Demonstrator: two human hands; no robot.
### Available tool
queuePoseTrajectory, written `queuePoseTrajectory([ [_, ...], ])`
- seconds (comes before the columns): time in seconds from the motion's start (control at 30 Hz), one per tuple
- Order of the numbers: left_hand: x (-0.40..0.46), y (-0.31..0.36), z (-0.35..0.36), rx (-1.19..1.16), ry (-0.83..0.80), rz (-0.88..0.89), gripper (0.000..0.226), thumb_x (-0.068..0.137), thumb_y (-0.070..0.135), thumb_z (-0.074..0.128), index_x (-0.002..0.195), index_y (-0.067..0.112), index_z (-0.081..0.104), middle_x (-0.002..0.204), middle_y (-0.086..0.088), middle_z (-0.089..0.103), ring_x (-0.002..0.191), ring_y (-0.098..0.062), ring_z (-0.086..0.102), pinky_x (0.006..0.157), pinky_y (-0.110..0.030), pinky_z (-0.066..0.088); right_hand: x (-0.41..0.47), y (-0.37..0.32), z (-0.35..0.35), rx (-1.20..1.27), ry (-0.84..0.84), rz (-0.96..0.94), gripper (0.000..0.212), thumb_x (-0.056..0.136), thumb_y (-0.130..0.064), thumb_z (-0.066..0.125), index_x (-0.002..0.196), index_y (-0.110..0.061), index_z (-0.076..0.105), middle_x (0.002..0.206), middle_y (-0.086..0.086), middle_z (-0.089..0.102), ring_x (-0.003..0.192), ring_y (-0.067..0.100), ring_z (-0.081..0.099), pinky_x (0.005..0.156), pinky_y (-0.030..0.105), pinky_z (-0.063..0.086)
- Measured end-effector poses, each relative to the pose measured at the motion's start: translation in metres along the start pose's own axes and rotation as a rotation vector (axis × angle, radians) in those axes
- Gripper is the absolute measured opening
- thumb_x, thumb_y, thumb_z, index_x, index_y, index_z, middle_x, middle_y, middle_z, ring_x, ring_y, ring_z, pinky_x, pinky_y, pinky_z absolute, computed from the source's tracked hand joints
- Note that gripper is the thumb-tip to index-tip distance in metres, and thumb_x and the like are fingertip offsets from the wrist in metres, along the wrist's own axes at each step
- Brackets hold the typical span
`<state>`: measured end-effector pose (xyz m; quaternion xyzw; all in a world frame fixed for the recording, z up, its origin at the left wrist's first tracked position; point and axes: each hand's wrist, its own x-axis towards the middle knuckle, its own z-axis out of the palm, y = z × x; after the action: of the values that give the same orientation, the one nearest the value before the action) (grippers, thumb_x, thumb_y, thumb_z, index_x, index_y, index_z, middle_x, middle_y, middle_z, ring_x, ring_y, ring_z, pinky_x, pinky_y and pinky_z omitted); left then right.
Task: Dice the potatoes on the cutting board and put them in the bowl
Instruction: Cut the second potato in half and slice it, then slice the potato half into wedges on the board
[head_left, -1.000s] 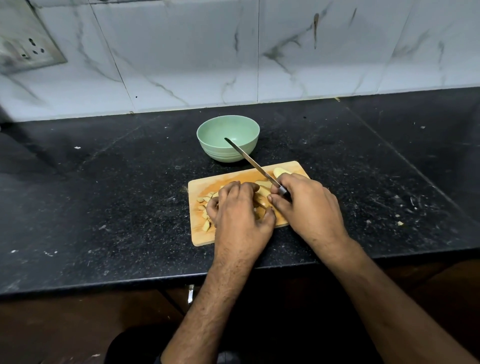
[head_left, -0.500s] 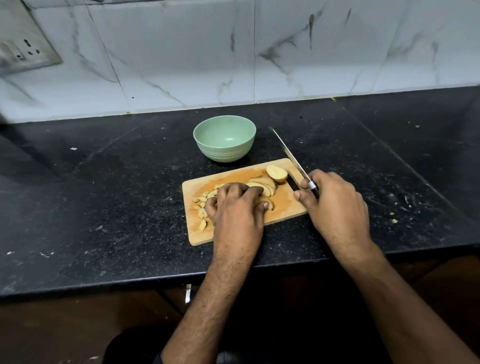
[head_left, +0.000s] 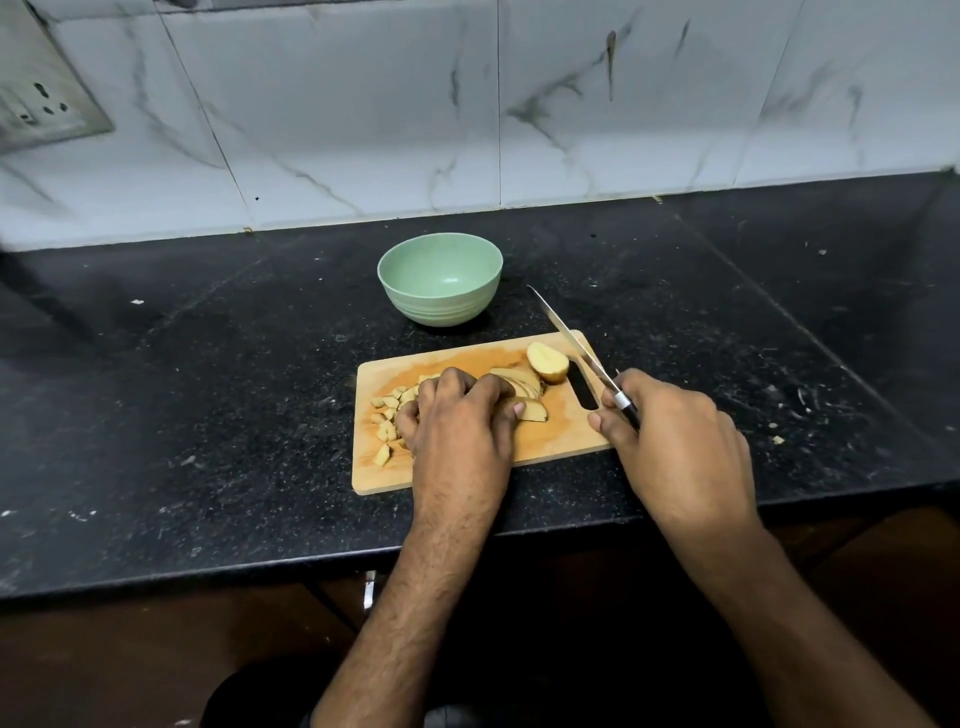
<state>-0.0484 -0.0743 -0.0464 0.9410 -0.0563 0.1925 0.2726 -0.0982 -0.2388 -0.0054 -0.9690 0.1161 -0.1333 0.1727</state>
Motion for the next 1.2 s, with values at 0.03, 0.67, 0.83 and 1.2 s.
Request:
queuePoseTrajectory([
  [0.03, 0.0, -0.001, 0.0, -0.001, 0.004, -0.003, 0.021, 0.097, 0.046, 0.054, 0.107, 0.033, 0.067, 0.104, 0.011, 0.048, 0.104, -0.01, 0.038, 0.095, -0.036, 0.02, -0.002, -0.001, -0.002, 0.034, 0.008, -0.019, 0.016, 0.096, -0.047, 0.06, 0.098, -0.032, 0.057, 0.084, -0.013, 0.061, 0.077, 0.015, 0.058, 0.066, 0.034, 0.042],
  [0.67, -0.01, 0.0, -0.005, -0.004, -0.022, 0.092, 0.037, 0.086, 0.063, 0.061, 0.108, 0.035, 0.068, 0.107, 0.016, 0.054, 0.117, -0.01, 0.031, 0.098, -0.038, 0.014, -0.035, 0.014, -0.025, 0.139, -0.414, -0.026, 0.04, 0.101, -0.058, 0.033, 0.083, -0.027, 0.049, 0.072, 0.0, 0.06, 0.063, 0.011, 0.06, 0.058, 0.033, 0.044],
  [0.83, -0.005, -0.002, -0.007, -0.175, -0.087, 0.039, 0.038, 0.087, 0.034, 0.073, 0.12, 0.039, 0.055, 0.104, 0.023, 0.061, 0.115, -0.002, 0.036, 0.102, -0.036, 0.015, -0.036, 0.024, -0.032, 0.044, -0.459, -0.027, 0.042, 0.1, -0.058, 0.037, 0.08, -0.023, 0.05, 0.072, -0.001, 0.06, 0.069, 0.013, 0.059, 0.063, 0.036, 0.045],
  [1.2, -0.006, -0.003, -0.007, -0.12, 0.038, -0.011, 0.021, 0.089, 0.025, 0.07, 0.107, 0.032, 0.063, 0.106, 0.019, 0.059, 0.114, -0.009, 0.04, 0.097, -0.036, 0.02, -0.042, 0.028, -0.043, -0.043, -0.498, -0.049, 0.042, 0.099, -0.059, 0.036, 0.082, -0.024, 0.051, 0.072, 0.0, 0.061, 0.07, 0.011, 0.059, 0.068, 0.035, 0.051],
])
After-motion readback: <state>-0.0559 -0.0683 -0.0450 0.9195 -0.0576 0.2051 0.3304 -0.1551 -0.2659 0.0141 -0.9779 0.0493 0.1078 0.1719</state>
